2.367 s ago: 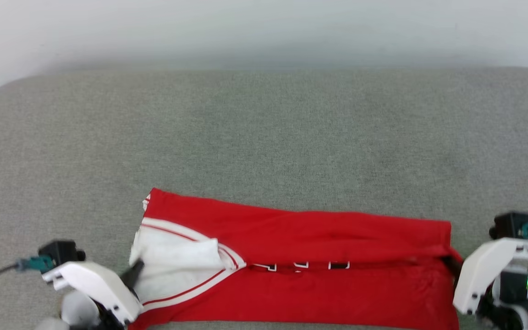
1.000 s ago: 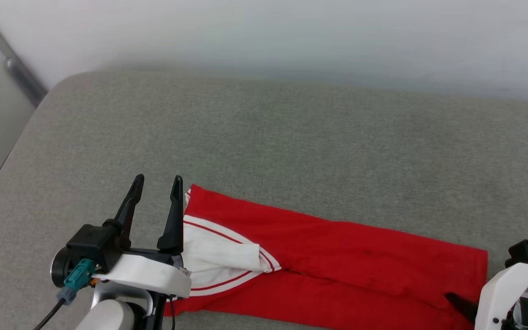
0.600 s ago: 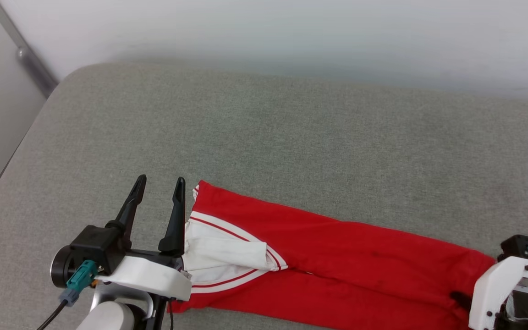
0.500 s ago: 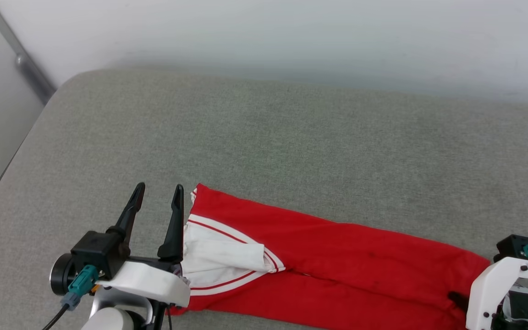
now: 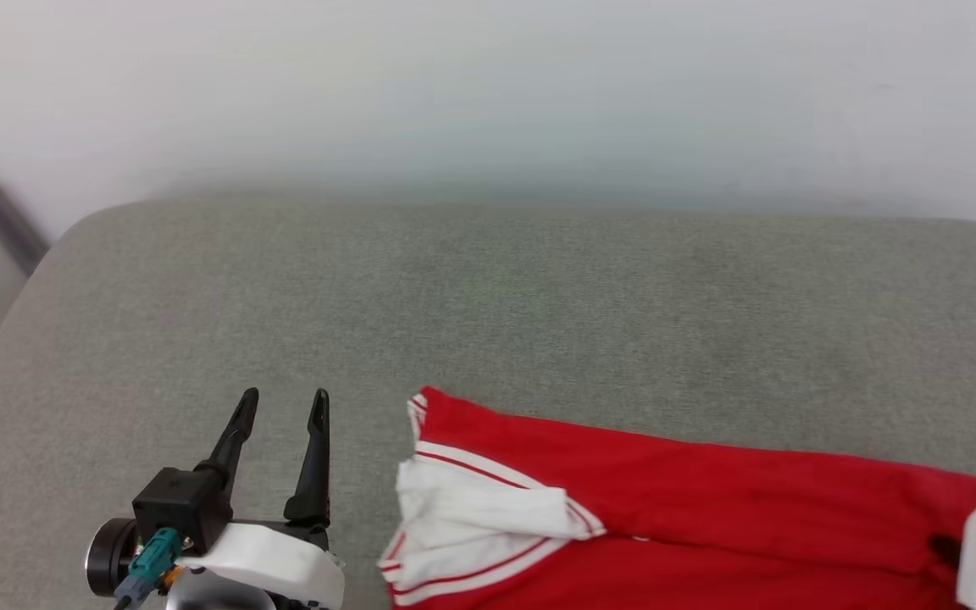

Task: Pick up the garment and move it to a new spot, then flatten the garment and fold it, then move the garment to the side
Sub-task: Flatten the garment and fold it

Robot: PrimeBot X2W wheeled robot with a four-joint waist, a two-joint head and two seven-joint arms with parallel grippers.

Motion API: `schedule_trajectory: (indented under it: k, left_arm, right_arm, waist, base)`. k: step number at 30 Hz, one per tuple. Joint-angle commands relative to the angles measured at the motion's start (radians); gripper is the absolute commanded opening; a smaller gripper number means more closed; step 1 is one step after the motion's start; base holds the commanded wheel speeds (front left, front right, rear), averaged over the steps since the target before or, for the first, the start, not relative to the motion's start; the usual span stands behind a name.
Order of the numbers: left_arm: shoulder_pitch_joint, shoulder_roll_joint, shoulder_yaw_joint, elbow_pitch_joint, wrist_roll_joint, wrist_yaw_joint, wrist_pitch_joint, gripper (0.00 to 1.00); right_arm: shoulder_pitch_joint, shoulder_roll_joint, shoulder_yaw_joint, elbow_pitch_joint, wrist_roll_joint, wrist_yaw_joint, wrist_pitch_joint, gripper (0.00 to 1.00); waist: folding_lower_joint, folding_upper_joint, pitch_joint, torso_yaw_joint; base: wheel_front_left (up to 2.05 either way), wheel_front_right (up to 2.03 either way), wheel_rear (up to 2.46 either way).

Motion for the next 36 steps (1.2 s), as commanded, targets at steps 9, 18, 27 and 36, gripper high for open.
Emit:
schedule_trajectory:
  k: [9, 18, 27, 36]
  left_arm:
    - [0.014, 0.006, -0.01, -0.001, 0.006, 0.01, 0.007, 1.0]
    - [-0.014, 0.005, -0.029, 0.002, 0.008, 0.0, 0.022, 1.0]
    - [-0.047, -0.008, -0.051, 0.016, 0.01, -0.02, 0.031, 1.0]
    - [-0.081, -0.025, -0.065, 0.04, 0.006, -0.034, 0.024, 1.0]
  right_arm:
    - [-0.04, 0.099, -0.215, -0.077, 0.004, -0.001, 0.126, 0.0]
    - [-0.126, 0.249, -0.258, 0.032, 0.501, -0.001, 0.353, 0.0]
    - [-0.164, 0.246, 0.063, 0.161, 0.778, -0.001, 0.182, 0.0]
    - [-0.244, 0.246, 0.375, 0.244, 0.798, -0.001, -0.052, 0.11]
  waist:
    - [0.0, 0.0, -0.007, -0.037]
    - [0.0, 0.0, -0.009, -0.009]
    - [0.0, 0.0, 0.006, 0.04]
    - [0.0, 0.0, 0.044, 0.109]
  base:
    - [0.0, 0.0, 0.0]
    - [0.0, 0.0, 0.0]
    - [0.0, 0.0, 0.0]
    - [0.0, 0.0, 0.0]
